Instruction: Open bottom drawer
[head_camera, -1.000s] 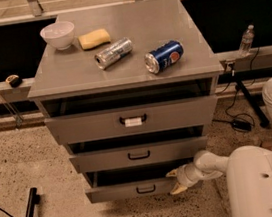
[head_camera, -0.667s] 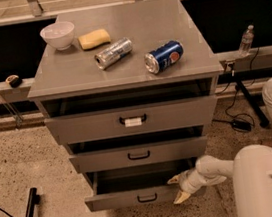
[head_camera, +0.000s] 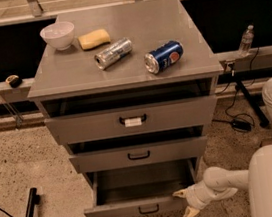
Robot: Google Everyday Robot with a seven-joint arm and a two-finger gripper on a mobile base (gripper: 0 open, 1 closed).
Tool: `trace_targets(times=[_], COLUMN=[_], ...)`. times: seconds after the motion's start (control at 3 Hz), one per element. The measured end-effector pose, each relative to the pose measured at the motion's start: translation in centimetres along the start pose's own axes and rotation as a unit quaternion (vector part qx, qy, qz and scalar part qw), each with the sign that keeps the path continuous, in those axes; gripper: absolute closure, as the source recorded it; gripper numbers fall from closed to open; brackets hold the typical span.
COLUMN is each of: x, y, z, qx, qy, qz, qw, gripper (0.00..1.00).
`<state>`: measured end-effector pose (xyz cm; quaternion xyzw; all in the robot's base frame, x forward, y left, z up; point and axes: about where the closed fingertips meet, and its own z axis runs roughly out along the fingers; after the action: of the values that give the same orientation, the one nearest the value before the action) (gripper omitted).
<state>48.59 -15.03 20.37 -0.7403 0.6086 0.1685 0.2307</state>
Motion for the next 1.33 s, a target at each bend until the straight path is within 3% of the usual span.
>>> trace_targets(times=[0.33, 0.67, 1.0, 1.33], x=[-1.1, -2.6, -4.1, -4.2], y=[1.1, -0.8, -4.0, -7.9], z=[-1.8, -4.0, -4.9, -4.1], qx=[0.004, 0.024, 0.029, 0.032], qy=[0.004, 0.01, 0.01, 0.008], qz=[-0.011, -0.033, -0.049, -0.045], qw=[0.9999, 0.9991, 0.9983, 0.9985], gripper=[0.37, 0.37, 0.39, 0.58])
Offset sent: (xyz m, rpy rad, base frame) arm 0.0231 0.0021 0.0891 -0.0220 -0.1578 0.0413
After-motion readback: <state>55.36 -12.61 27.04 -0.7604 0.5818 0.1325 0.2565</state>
